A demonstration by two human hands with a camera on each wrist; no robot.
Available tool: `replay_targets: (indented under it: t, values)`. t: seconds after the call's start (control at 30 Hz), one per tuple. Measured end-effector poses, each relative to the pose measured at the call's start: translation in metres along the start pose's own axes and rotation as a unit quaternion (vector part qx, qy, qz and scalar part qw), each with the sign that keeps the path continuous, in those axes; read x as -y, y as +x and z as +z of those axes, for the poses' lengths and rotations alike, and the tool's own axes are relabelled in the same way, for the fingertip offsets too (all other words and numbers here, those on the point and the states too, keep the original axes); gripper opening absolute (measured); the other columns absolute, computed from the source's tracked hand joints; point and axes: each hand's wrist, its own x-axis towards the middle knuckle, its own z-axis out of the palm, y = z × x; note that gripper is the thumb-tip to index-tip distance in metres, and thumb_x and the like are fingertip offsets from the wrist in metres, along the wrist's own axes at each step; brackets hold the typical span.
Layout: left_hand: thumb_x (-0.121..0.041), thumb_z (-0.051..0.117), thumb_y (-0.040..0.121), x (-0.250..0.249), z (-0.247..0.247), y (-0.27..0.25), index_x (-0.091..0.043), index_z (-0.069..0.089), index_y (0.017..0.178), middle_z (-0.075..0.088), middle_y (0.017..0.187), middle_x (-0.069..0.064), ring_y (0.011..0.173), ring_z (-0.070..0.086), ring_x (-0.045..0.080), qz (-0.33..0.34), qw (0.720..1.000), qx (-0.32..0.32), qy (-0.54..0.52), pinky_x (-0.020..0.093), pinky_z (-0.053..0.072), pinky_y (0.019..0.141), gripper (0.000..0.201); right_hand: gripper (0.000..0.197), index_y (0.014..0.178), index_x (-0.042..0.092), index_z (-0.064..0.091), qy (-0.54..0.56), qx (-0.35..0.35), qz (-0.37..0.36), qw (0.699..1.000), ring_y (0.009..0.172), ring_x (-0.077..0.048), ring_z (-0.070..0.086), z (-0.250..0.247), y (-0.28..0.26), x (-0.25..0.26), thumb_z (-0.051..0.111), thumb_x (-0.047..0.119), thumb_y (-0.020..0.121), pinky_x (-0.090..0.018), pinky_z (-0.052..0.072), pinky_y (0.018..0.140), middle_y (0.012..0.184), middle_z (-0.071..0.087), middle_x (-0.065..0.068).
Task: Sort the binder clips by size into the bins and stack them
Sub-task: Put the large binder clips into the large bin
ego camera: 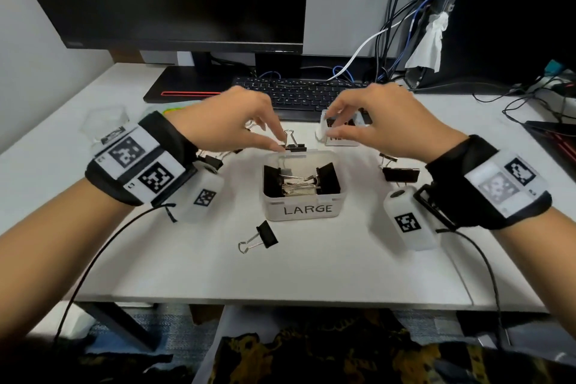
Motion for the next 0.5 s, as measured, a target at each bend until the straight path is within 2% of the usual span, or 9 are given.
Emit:
replay_targets:
  t: [0.03,0.1,0.17,0.27,0.33,0.4,0.5]
  values:
    - [-0.046,0.065,0.082,0.005,-0.003,0.001,-0.031,0.074,0.104,0.062,0.102,-0.009,0.096,0.06,0.007,-0.009,1.0,-0.009,0.008,0.022,0.05,0.08,0.028,0.028,0.11,0.03,0.066,0.001,0.008,-0.012,1.0,0.064,0.016,0.049,-0.001,0.006,-0.003,0.067,0.045,0.086,-0.036,0.044,0.086,0.096,0.073,0.017]
    - [-0.035,0.067,0.085,0.016,-0.007,0.004,-0.027,0.074,0.104,0.064,0.099,-0.007,0.093,0.061,0.008,-0.035,0.999,-0.019,0.011,0.015,0.046,0.073,0.022,0.023,0.108,0.029,0.067,-0.008,0.033,-0.042,0.999,0.077,0.007,0.053,-0.001,0.017,-0.008,0.068,0.038,0.087,-0.036,0.047,0.088,0.094,0.072,0.017]
    - [-0.029,0.068,0.087,0.025,-0.009,0.008,-0.023,0.074,0.104,0.067,0.097,-0.005,0.089,0.064,0.008,-0.061,0.998,-0.02,0.001,0.013,0.045,0.071,0.019,0.02,0.105,0.028,0.069,-0.023,0.064,-0.071,0.995,0.087,-0.002,0.057,0.002,0.028,-0.009,0.069,0.034,0.087,-0.034,0.048,0.088,0.091,0.071,0.017]
    - [-0.027,0.068,0.088,0.037,-0.009,0.013,-0.022,0.074,0.105,0.07,0.096,-0.002,0.088,0.066,0.011,-0.099,0.995,-0.001,0.009,0.019,0.048,0.073,0.019,0.014,0.1,0.027,0.071,-0.051,0.093,-0.098,0.989,0.084,-0.005,0.062,0.009,0.044,-0.009,0.07,0.029,0.087,-0.029,0.048,0.079,0.088,0.072,0.015]
    - [-0.027,0.066,0.089,0.043,-0.009,0.016,-0.022,0.073,0.107,0.07,0.098,-0.001,0.09,0.064,0.014,-0.122,0.992,0.023,0.03,0.027,0.052,0.079,0.02,0.012,0.098,0.026,0.072,-0.064,0.11,-0.106,0.986,0.085,-0.007,0.064,0.014,0.054,-0.009,0.069,0.026,0.087,-0.029,0.049,0.075,0.087,0.071,0.014]
    - [-0.026,0.063,0.091,0.048,-0.008,0.018,-0.021,0.071,0.112,0.069,0.103,0.001,0.095,0.062,0.017,-0.145,0.987,0.05,0.044,0.031,0.05,0.086,0.022,0.014,0.101,0.025,0.073,-0.074,0.137,-0.109,0.982,0.091,-0.008,0.064,0.02,0.062,-0.008,0.069,0.024,0.088,-0.026,0.046,0.075,0.093,0.071,0.012]
    - [-0.023,0.059,0.094,0.056,-0.005,0.017,-0.015,0.068,0.117,0.063,0.102,0.0,0.092,0.056,0.016,-0.177,0.979,0.08,0.061,0.026,0.041,0.082,0.026,0.022,0.112,0.025,0.071,-0.084,0.186,-0.113,0.972,0.106,-0.011,0.061,0.03,0.068,-0.007,0.067,0.025,0.09,-0.03,0.047,0.086,0.112,0.069,0.009]
